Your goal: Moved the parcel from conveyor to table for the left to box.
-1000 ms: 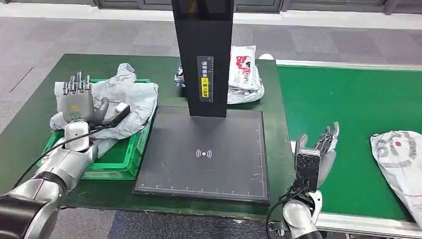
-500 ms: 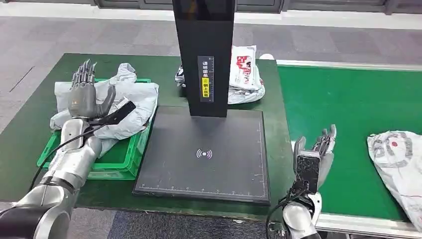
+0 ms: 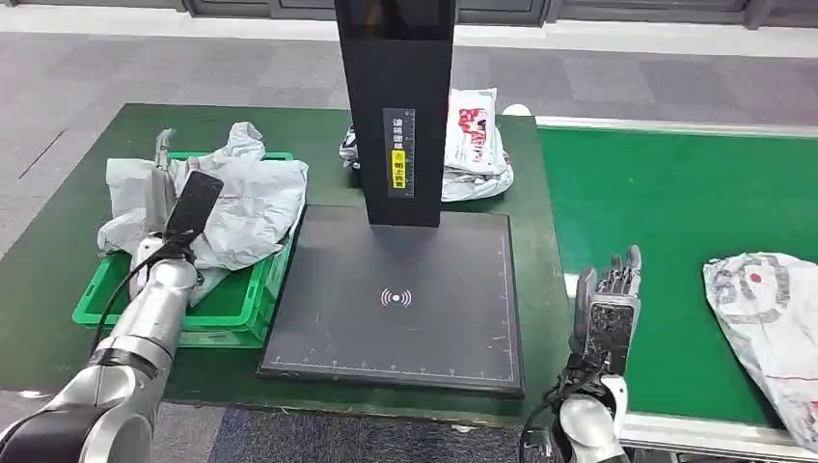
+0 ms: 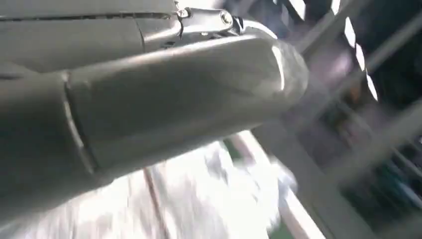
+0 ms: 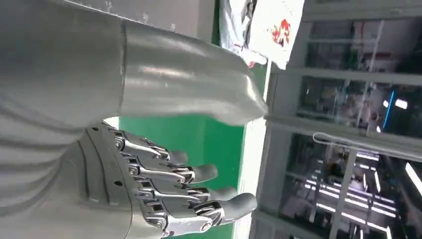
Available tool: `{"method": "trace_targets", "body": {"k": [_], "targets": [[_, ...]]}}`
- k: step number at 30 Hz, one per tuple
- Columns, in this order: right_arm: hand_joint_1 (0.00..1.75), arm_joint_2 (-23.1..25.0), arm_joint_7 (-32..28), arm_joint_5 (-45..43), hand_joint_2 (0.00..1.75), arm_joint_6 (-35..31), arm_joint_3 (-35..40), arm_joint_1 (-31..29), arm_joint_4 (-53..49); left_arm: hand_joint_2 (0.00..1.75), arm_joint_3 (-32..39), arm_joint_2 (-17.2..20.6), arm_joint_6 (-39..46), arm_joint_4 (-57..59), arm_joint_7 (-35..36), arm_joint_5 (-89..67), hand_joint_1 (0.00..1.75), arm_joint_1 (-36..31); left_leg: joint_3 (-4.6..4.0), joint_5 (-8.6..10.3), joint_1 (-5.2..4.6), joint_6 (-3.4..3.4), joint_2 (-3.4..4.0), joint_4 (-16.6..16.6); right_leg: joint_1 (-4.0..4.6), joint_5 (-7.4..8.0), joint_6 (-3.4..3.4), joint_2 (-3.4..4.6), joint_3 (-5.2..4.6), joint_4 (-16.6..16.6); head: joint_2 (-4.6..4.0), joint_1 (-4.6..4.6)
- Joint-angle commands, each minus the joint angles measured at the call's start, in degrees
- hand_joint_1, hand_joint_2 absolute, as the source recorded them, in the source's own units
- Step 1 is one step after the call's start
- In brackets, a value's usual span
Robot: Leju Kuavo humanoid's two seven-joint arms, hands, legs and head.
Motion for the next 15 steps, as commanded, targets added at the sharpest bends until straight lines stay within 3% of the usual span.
{"method": "trace_targets", "body": {"k": [1,7,8,10,15], "targets": [[0.00,-3.4,2.8,4.6,0.00,-0.2,-6.7,-5.0,13.0,1.75,-12.2,-9.5,-7.8,-3.9,-6.1,13.5,0.00,4.0,0.08,0.07,0.00,0.09,-0.37,-0.1,-0.02,0.01,0.09,-0.29,0.24,-0.2,0.00,0.00],[0.00,-4.0,8.0,14.7,0.00,-3.6,-13.6,-6.9,19.6,1.75,-24.2,-13.0,-10.3,-5.3,-9.5,18.5,0.00,6.1,0.01,-0.01,-0.09,0.16,-0.47,0.0,-0.07,-0.02,0.12,-0.41,0.25,-0.2,0.00,0.02],[0.00,-4.3,9.0,16.6,1.75,-4.6,-14.9,-6.9,20.5,1.75,-25.7,-13.4,-11.2,-5.5,-9.2,19.3,0.00,6.5,0.03,0.00,-0.13,0.18,-0.51,-0.1,-0.09,-0.02,0.13,-0.43,0.30,-0.2,0.00,0.02],[0.00,-5.8,12.7,20.2,1.75,-5.6,-18.2,-7.6,24.7,1.75,-29.6,-14.3,-13.5,-5.6,-9.5,20.1,0.00,7.1,0.10,-0.02,-0.18,0.24,-0.56,-0.1,-0.16,-0.04,0.15,-0.46,0.36,-0.3,0.00,0.02],[0.00,-5.7,11.3,21.1,1.75,-5.5,-20.3,-8.0,26.9,1.75,-31.3,-14.0,-12.7,-5.5,-9.9,21.0,0.00,6.9,-0.04,-0.07,-0.21,0.23,-0.36,0.0,-0.18,-0.04,0.13,-0.36,0.16,-0.1,0.00,0.00]]}}
